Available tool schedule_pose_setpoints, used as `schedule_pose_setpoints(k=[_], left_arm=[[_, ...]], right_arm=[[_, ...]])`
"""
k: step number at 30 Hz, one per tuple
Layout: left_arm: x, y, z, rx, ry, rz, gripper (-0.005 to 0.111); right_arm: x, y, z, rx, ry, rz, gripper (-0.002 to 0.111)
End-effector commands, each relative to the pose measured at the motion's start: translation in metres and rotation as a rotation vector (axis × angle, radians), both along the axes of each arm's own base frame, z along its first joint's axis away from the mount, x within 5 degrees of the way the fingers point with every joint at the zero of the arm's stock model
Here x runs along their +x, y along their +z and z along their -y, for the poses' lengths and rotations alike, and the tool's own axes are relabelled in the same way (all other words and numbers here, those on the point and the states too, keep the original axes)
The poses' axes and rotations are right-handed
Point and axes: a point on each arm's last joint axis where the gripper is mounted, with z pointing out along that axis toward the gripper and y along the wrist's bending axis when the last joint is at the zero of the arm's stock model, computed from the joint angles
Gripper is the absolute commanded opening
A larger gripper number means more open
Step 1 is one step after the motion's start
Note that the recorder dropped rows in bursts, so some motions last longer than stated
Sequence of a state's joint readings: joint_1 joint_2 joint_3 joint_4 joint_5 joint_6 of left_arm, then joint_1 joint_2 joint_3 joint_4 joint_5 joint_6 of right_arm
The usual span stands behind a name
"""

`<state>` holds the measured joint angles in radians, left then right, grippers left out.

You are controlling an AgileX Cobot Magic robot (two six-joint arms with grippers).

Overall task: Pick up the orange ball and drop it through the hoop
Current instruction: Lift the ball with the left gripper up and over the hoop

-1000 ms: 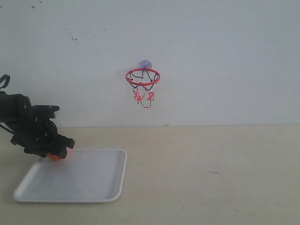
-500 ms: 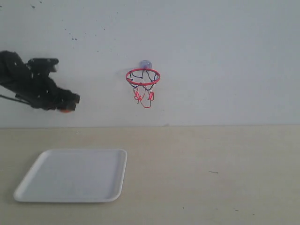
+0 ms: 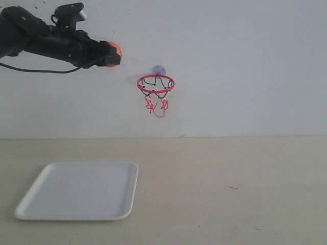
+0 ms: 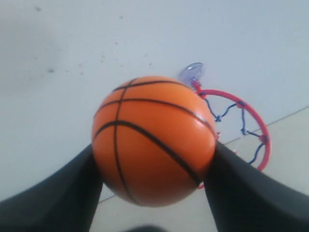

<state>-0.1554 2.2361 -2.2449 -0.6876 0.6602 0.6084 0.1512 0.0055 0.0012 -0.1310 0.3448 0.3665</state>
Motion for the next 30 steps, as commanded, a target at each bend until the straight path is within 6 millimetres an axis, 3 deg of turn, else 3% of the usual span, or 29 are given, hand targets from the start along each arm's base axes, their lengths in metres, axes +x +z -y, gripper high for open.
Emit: schedule_pose_setpoints(k=[1,10,19,23,26,30], left_arm=[[0.003,0.001,0.013,-0.125,-0.08,0.034,0.004],[0.01,0.0,0.023,-0.231,-0.123,0.089,0.004],[0.004,0.001,0.052,-0.166,-0.193,0.163,0.004],[0.005,0.003,0.054,-0.167,-0.168,0.181,0.004],[0.005,0.002,0.054,-0.167,-0.173,0.178,0.012],[0.003,0.002,0.056,-0.148,-0.202,0.187,0.038]], right_arm=[[0.0,0.002,0.0,-0.013,0.0,0.018,0.0],[0.0,0.002,0.0,-0.013,0.0,0.018,0.0],[0.0,0.002,0.0,-0.013,0.0,0.018,0.0],[0.0,0.002,0.0,-0.013,0.0,0.018,0.0],[0.0,0.002,0.0,-0.013,0.0,0.018,0.0],[0.0,0.002,0.0,-0.013,0.0,0.018,0.0]])
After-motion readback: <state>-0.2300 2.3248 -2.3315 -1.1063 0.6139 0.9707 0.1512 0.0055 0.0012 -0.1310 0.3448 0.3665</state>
